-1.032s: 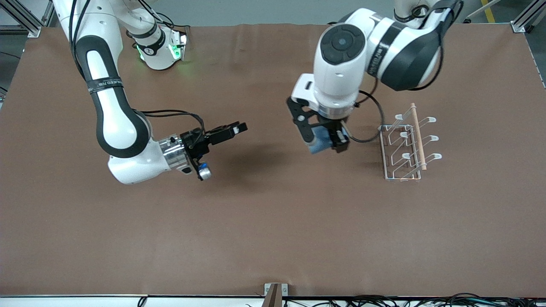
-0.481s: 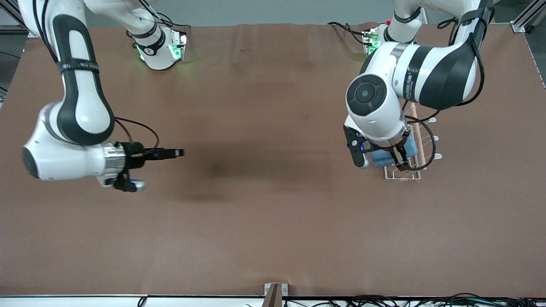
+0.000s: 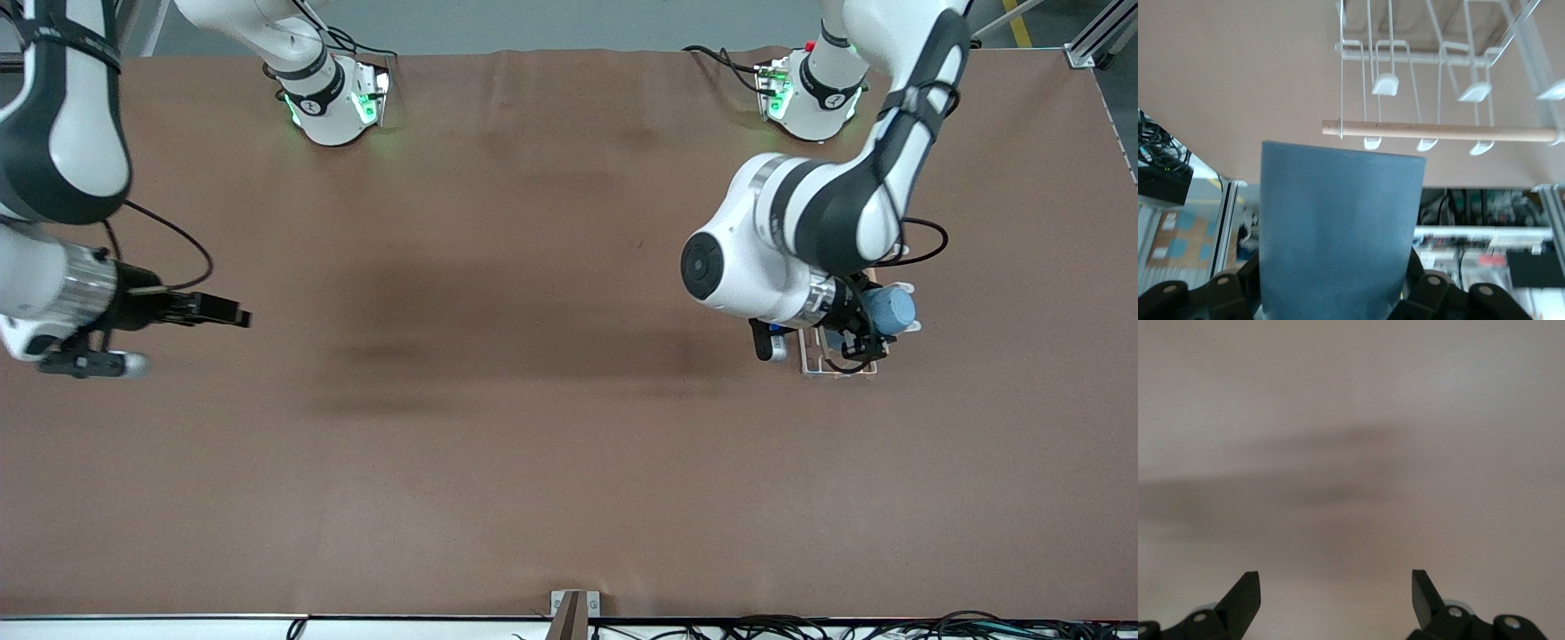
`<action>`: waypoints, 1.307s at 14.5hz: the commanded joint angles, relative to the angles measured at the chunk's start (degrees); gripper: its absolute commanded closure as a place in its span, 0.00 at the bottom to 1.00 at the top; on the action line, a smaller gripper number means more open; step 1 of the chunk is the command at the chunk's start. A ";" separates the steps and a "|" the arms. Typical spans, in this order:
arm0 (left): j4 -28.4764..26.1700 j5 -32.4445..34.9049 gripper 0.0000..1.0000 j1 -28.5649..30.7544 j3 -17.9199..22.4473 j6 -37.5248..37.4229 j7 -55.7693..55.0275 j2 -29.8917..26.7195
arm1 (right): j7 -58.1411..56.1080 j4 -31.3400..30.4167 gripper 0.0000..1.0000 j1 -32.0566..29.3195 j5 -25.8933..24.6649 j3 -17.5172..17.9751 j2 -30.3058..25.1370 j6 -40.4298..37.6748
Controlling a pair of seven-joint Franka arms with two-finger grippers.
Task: Hang cup on cup holder
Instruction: 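Lower the cup onto a holder hook with the left gripper, then open the left gripper and draw it back from the cup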
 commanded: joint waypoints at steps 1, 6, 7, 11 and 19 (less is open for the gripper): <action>-3.97 5.63 0.73 0.03 -0.08 -1.04 -0.25 0.68 | 0.78 7.76 0.00 -0.26 -7.03 -0.18 -0.26 -5.72; -4.77 6.53 0.73 -0.58 -0.08 -5.17 -6.57 4.98 | -0.36 16.21 0.00 -5.97 -7.23 0.43 -0.52 -12.05; -4.77 6.53 0.73 -0.76 -0.08 -5.52 -6.93 5.42 | -0.36 16.83 0.00 -6.41 -7.14 1.30 -1.65 -13.37; -4.86 6.61 0.73 -0.76 -0.08 -5.70 -8.33 6.57 | 0.61 15.26 0.00 -9.39 -8.45 6.57 -7.81 -15.31; -3.98 8.99 0.12 -0.23 -0.17 -5.44 -15.89 10.26 | 2.98 5.88 0.00 -14.67 -14.17 15.73 -13.96 -11.91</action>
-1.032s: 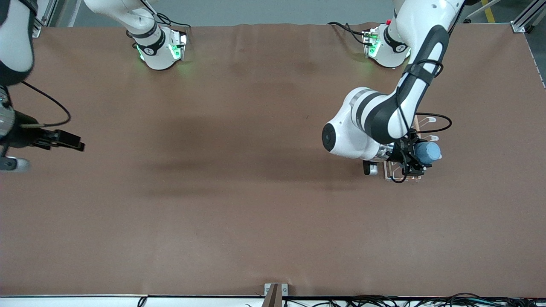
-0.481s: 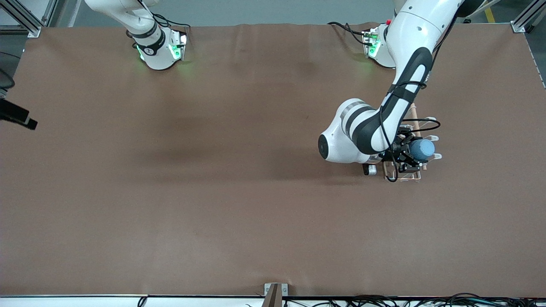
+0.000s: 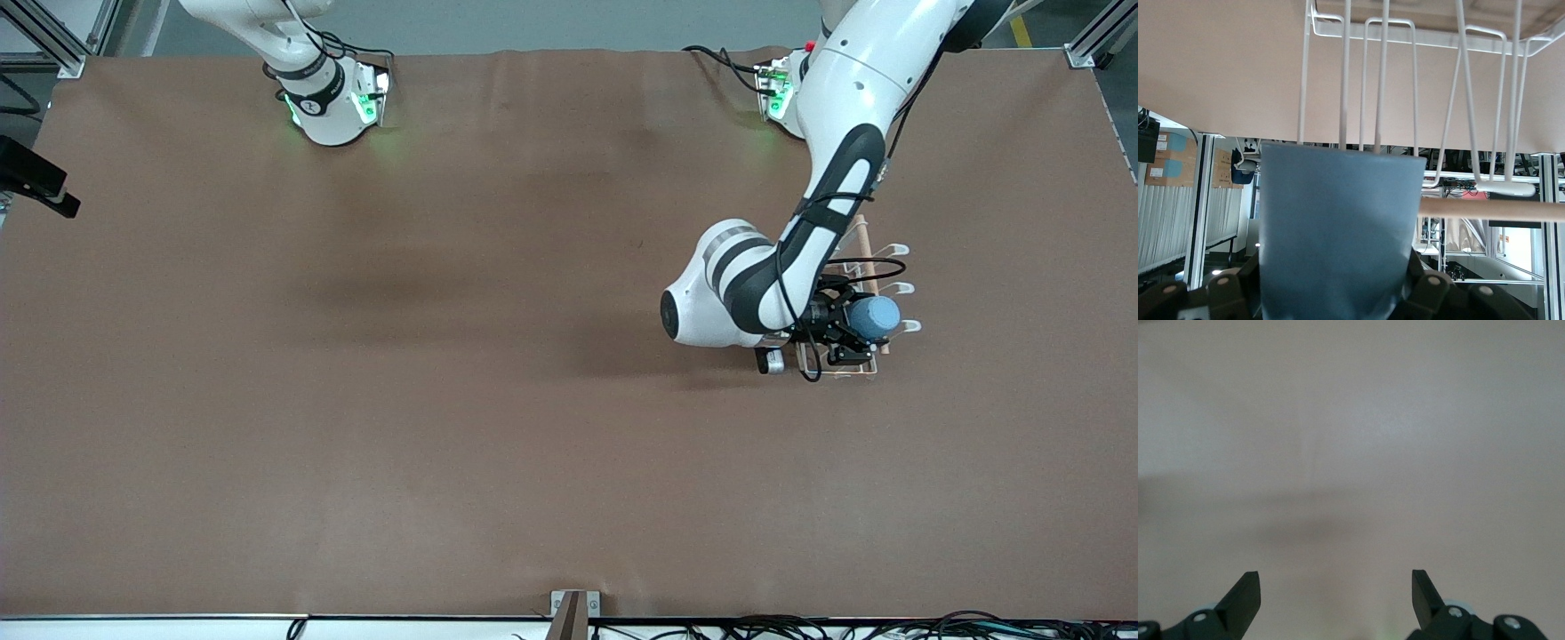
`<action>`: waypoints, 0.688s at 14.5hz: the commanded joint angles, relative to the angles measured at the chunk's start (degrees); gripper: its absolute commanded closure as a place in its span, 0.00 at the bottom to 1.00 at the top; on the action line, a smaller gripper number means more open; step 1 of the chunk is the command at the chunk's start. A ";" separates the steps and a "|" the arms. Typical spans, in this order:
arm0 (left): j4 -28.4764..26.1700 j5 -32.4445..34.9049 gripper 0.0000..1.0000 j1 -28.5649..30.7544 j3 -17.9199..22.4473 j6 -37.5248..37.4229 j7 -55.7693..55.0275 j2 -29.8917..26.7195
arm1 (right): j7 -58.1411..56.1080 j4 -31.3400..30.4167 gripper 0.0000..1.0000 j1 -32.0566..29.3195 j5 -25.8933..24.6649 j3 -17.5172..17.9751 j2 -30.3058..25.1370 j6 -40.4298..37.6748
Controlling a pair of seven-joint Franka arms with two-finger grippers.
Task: Hang cup on cup holder
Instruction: 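Open the left gripper and draw it back from the cup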
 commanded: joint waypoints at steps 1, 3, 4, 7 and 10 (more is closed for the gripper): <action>1.74 1.21 0.00 -0.05 -0.16 -1.04 -3.61 0.16 | 0.83 -8.07 0.00 -1.81 -1.16 1.50 -3.46 5.07; 2.53 0.69 0.00 0.03 -0.25 -1.04 -5.56 -0.10 | 0.84 -11.33 0.00 -3.12 -1.16 1.41 -4.61 7.72; 4.89 0.07 0.00 0.73 -0.34 -1.04 -5.65 -0.28 | 0.83 -11.61 0.00 -4.35 -0.90 1.41 -4.53 7.82; 12.09 -5.19 0.00 1.18 -0.42 -1.04 -7.49 -1.24 | 0.49 -11.35 0.00 -5.15 -0.90 1.59 -4.18 7.56; 18.17 -10.64 0.00 1.53 -0.43 -1.04 -14.69 -3.44 | 0.39 -11.78 0.00 -5.41 -0.99 1.94 -4.18 7.47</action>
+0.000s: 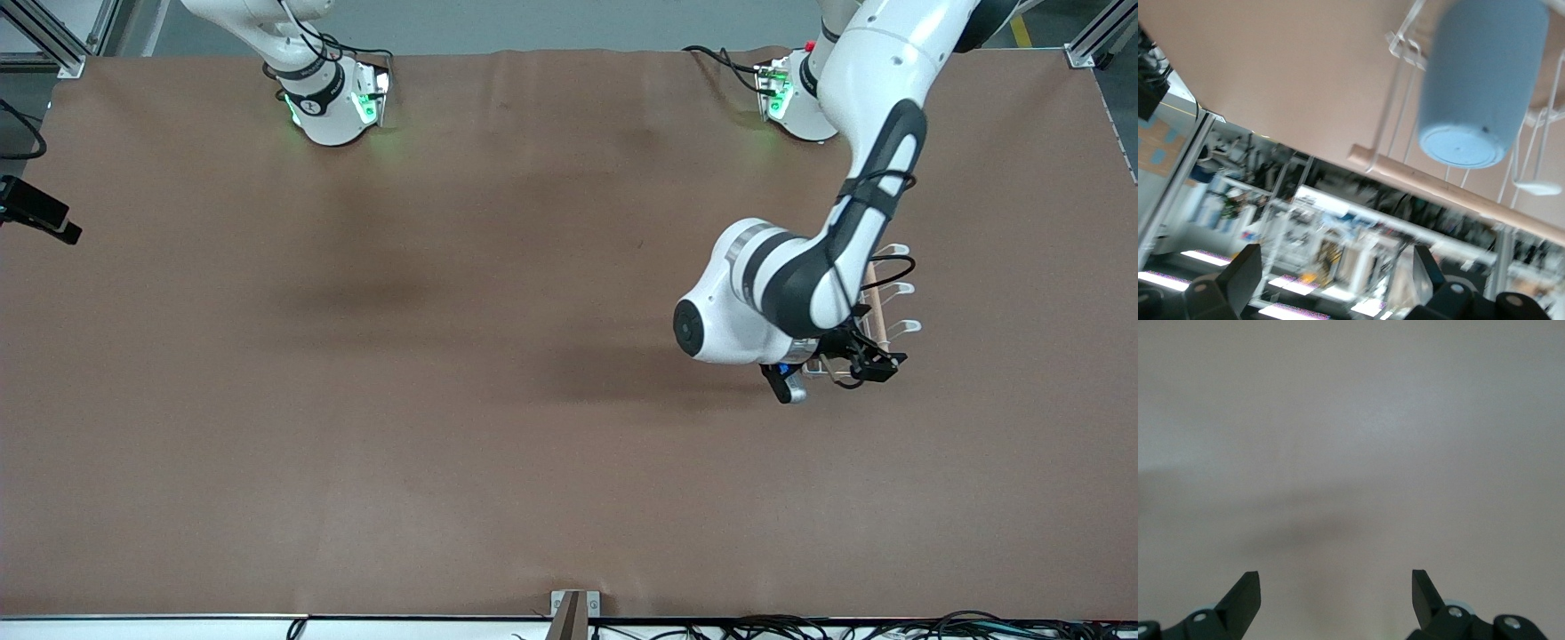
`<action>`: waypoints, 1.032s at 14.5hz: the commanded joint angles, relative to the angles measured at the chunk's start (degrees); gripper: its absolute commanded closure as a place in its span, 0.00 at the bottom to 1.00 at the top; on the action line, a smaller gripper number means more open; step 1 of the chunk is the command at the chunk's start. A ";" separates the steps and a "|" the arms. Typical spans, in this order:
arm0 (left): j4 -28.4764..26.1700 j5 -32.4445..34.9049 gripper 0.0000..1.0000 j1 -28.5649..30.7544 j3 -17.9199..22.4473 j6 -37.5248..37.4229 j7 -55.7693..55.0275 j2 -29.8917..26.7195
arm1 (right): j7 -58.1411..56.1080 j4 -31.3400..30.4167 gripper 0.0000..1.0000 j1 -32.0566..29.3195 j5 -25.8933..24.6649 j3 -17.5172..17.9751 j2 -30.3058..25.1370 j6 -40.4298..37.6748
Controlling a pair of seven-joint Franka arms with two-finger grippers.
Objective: Hang cup on cup holder
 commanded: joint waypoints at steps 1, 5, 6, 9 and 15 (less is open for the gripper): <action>5.50 -5.12 0.00 0.98 -0.49 -0.98 -5.52 -2.40 | 0.53 -2.82 0.00 -1.59 -1.03 3.01 -2.31 0.46; 9.74 -15.12 0.00 5.81 -1.02 0.59 -16.76 -6.61 | 0.36 -2.30 0.00 -3.44 -1.03 4.26 -2.14 -0.50; 9.74 -17.33 0.00 6.35 -0.84 1.90 -19.84 -8.10 | 0.09 -2.03 0.00 -3.70 -1.03 4.26 -2.14 -1.20; 9.74 -20.58 0.00 9.33 -1.10 8.92 -22.24 -11.45 | 0.35 -0.89 0.00 -3.97 -0.86 4.17 -2.14 -1.30; 9.39 -37.63 0.00 17.59 -0.67 11.58 -26.29 -20.24 | 0.09 0.35 0.00 -3.44 -0.85 4.17 -2.05 -2.70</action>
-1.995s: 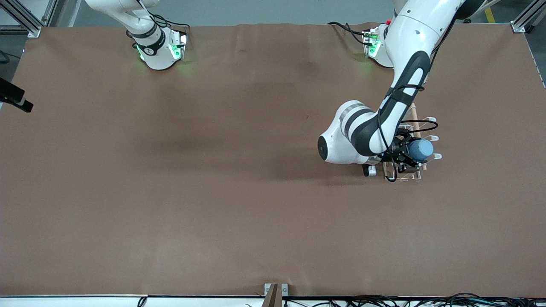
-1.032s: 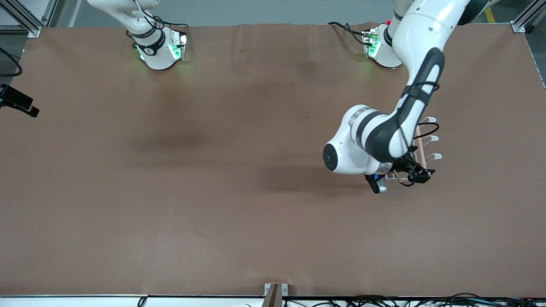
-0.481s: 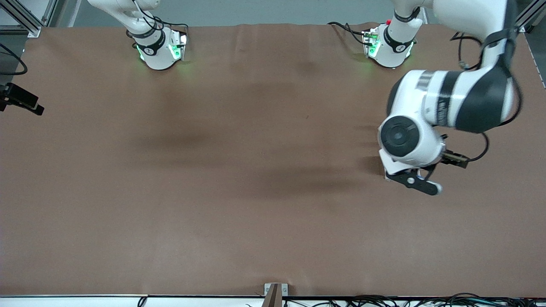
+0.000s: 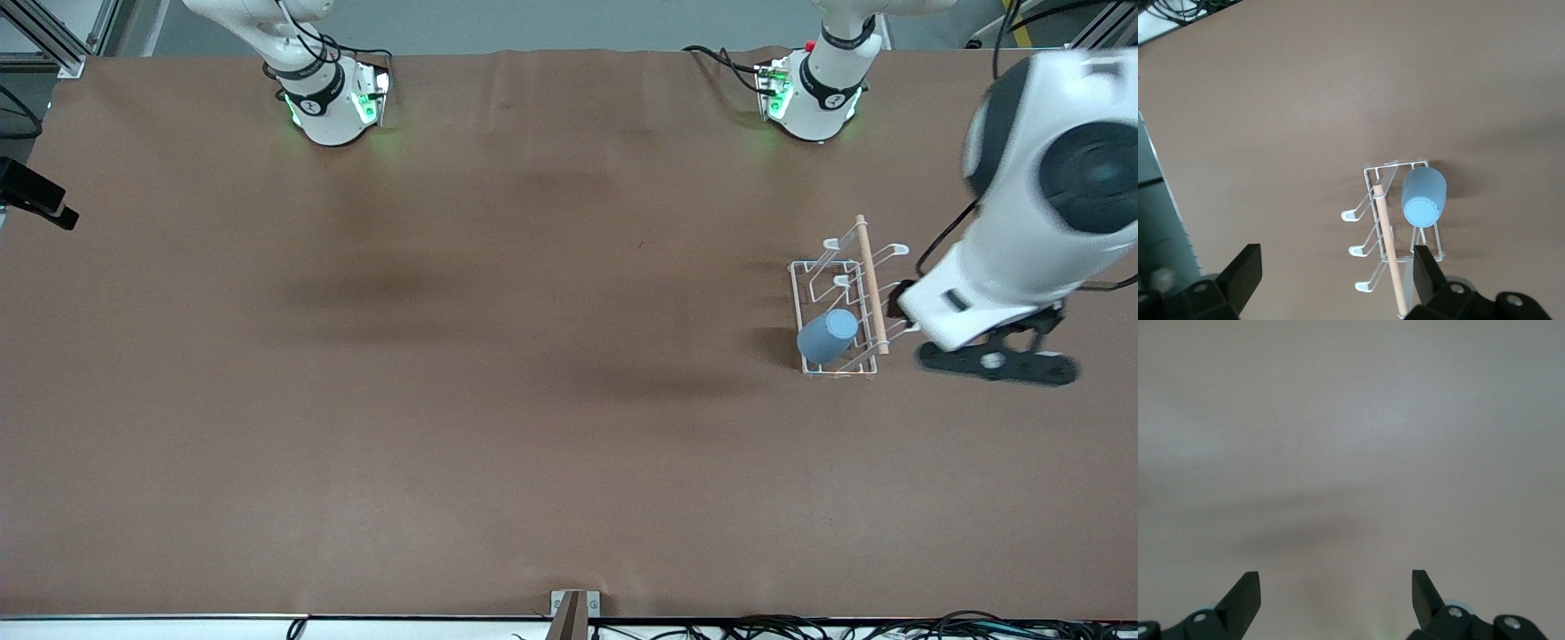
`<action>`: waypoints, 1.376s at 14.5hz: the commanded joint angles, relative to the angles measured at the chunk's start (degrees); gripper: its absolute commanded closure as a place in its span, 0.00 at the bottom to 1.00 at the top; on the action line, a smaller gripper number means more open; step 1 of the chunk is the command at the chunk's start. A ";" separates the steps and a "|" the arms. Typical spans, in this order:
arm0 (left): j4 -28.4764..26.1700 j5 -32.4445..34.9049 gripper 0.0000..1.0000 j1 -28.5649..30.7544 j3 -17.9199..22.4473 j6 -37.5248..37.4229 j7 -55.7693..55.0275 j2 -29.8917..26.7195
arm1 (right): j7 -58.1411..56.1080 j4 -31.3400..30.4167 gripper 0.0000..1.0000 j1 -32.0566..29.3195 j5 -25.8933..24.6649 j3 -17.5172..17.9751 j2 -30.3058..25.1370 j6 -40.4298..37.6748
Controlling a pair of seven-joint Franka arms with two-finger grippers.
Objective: Hang cup on cup holder
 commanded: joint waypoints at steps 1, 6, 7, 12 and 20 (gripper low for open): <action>-1.50 -5.68 0.00 2.44 -0.13 0.64 -1.73 -5.14 | 0.07 -0.66 0.00 -0.74 -0.90 0.96 -0.86 -1.07; -8.76 -14.39 0.00 5.36 3.19 0.64 -1.73 -14.71 | 0.07 -0.31 0.00 -0.91 -0.38 0.96 -0.78 -1.51; -11.75 -17.37 0.00 4.48 4.69 0.82 -1.65 -17.17 | 0.07 -0.31 0.00 -0.91 -0.20 0.96 -0.78 -1.51; -25.64 -19.95 0.00 3.42 7.69 2.83 -1.03 -27.73 | -0.02 -0.22 0.00 -0.56 -0.55 1.05 -0.69 -1.60; -28.93 -18.45 0.00 3.86 7.43 5.13 -0.59 -30.12 | 0.16 -0.30 0.00 -0.21 -0.81 1.05 -0.77 -1.60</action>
